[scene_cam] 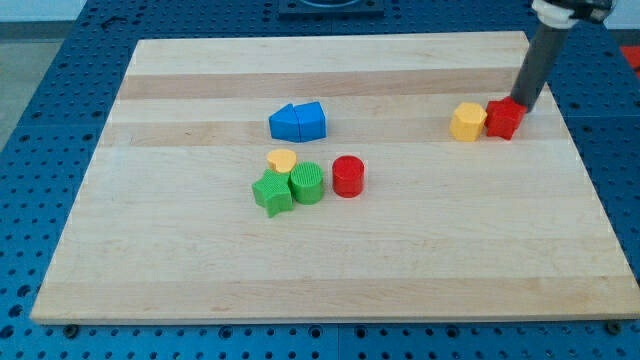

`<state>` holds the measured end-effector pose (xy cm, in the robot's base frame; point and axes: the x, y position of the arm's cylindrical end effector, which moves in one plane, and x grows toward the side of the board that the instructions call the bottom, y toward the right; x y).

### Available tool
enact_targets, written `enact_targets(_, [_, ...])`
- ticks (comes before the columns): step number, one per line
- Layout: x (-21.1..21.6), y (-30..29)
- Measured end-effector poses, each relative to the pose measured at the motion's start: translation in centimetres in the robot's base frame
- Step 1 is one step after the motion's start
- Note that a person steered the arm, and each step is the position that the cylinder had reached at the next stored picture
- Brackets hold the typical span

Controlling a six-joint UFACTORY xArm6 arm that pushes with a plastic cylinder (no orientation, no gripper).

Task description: Separate blue cube from blue triangle

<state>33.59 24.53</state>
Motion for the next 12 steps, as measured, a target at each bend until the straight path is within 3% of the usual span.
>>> enact_targets(3, [-4.1,-2.6])
enact_targets(8, [-4.1,-31.2])
enact_targets(12, [1.0,-34.1])
